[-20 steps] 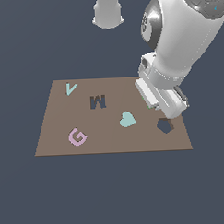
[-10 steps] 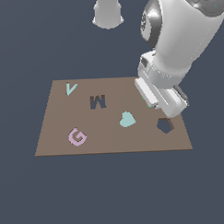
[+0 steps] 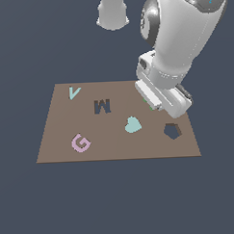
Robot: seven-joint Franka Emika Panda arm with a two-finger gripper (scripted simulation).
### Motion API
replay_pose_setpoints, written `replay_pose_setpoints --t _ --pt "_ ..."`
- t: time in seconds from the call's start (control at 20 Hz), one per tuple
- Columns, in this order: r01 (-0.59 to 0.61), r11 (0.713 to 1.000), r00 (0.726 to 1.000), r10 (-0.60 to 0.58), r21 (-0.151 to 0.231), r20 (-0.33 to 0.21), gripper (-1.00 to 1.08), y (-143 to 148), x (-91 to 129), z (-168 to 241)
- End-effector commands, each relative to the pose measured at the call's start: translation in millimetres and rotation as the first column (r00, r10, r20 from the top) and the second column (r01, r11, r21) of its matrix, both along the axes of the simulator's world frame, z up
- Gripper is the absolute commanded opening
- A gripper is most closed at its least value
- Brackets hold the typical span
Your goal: Insert a designated object into the corresponding slot on a board.
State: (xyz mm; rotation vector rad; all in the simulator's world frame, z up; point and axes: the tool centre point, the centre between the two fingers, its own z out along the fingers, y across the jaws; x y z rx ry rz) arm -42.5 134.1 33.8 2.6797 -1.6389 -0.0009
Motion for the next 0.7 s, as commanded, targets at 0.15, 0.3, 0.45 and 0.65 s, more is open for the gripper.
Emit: replay_pose_setpoints --t 0.15,0.3,0.45,0.65 --pt "-0.115 0.993 0.993 0.115 0.0 0.001 -1.0 -16 -10 1" --pt "-0.192 0.981 0.981 0.192 0.0 0.001 -1.0 -28 -15 1" --pt "-0.277 0.961 0.961 0.277 0.0 0.001 -1.0 -41 -21 2" --pt "-0.396 0.918 0.918 0.396 0.0 0.001 -1.0 -62 -26 3"
